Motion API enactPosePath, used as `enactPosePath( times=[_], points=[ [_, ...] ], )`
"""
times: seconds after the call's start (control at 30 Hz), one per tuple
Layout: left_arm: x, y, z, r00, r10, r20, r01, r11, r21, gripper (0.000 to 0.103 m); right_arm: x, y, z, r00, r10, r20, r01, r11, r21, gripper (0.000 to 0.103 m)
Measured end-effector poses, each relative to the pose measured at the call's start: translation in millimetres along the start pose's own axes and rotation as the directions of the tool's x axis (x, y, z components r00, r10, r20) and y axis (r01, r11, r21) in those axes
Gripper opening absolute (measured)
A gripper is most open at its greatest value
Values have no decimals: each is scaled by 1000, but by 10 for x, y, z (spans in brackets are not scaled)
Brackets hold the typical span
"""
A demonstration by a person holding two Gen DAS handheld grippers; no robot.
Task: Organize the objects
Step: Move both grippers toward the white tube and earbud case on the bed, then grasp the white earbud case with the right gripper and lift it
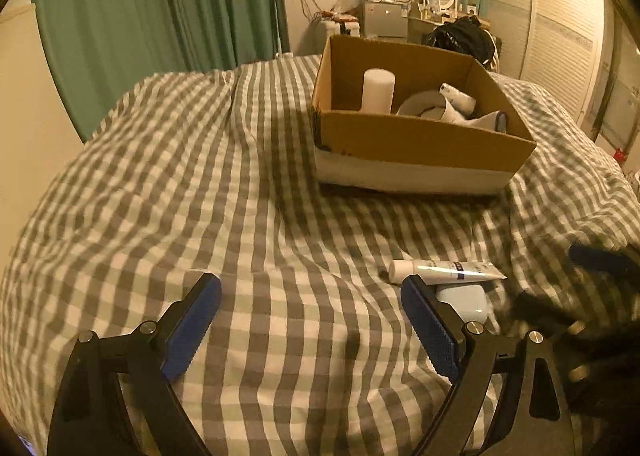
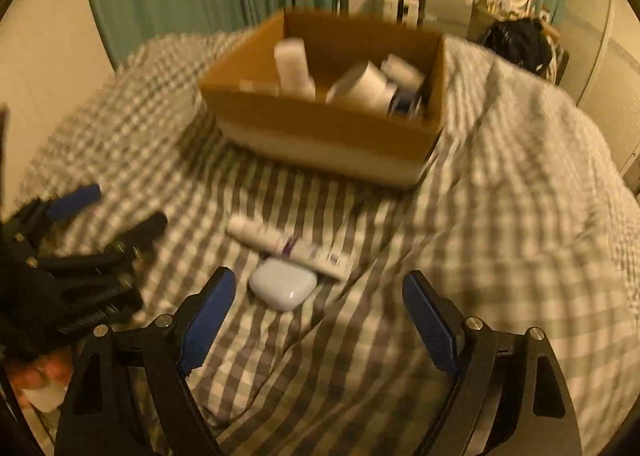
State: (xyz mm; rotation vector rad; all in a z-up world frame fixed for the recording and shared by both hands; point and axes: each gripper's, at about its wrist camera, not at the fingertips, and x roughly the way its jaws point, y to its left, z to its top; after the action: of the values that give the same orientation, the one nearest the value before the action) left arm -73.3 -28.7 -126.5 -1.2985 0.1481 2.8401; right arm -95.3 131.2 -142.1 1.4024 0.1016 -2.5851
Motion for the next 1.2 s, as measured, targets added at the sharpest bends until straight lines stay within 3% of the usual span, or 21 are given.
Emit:
enactPosePath(
  times=[0.23,0.33,0.5,0.57,0.63,0.8,0.97,1.2],
  points=[
    [120,-24,-3,999,31,-11,-31,999,12,94,354,70,-7,998,-6,-67,4,1000,-30,85],
    [159,13,11,999,31,-18,-31,1000,1,94,531,145,-25,994,12,-107,-18,998,-55,74],
    [190,59,28,999,33,-26,-34,999,-19,94,790,162,23,985,56,-163,-64,997,-44,69],
    [196,54,28,999,39,-27,-39,999,-19,94,842,171,41,982,68,-174,-78,996,-47,59],
    [189,46,22,999,48,-24,-49,999,-16,94,888,181,43,979,77,-188,-88,995,-54,59],
    [152,47,18,998,56,-16,-56,998,-18,94,676,173,-12,986,67,-150,-79,994,-75,58],
    [146,-74,31,998,63,-18,-63,998,21,94,159,8,-41,998,53,-43,-55,997,-56,58],
    [297,-508,115,998,-63,-32,67,990,121,94,-197,-370,135,998,8,55,-8,1000,7,58]
  ],
)
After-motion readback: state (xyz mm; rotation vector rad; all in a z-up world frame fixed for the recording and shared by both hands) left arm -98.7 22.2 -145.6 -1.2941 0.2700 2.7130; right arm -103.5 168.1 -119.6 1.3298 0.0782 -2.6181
